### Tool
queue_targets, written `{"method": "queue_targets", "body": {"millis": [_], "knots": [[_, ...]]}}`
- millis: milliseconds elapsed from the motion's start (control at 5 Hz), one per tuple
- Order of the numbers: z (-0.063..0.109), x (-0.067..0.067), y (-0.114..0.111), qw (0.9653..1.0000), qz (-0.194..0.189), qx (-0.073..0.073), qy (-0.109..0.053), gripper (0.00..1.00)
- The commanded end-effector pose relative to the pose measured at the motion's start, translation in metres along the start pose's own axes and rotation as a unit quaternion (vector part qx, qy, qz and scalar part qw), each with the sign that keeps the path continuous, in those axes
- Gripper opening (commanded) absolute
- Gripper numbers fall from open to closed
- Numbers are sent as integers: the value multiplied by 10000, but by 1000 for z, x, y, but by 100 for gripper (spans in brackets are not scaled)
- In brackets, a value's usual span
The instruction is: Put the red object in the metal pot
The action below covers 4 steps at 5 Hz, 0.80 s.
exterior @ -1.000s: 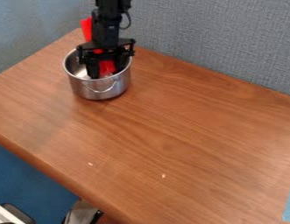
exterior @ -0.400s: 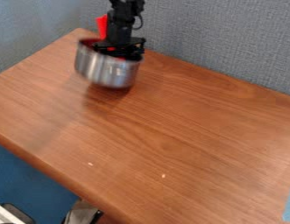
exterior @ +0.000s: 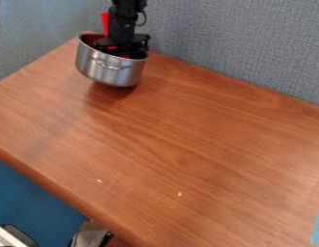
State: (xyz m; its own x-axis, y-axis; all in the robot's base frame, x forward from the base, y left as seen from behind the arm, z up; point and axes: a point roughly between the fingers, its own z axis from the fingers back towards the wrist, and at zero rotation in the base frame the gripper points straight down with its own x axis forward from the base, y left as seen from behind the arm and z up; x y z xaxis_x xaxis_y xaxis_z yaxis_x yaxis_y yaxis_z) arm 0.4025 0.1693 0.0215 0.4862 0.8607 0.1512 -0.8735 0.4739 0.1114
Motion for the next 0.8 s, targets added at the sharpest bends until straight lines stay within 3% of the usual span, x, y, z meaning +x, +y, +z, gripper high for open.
{"method": "queue_targets", "body": {"millis": [0, 200, 600], "knots": [[-2, -15, -1, 9999, -10, -105, 89, 100], [8, -26, -11, 9995, -13, -319, 38, 100], [26, -44, -19, 9990, -332, -80, 284, 100]]}}
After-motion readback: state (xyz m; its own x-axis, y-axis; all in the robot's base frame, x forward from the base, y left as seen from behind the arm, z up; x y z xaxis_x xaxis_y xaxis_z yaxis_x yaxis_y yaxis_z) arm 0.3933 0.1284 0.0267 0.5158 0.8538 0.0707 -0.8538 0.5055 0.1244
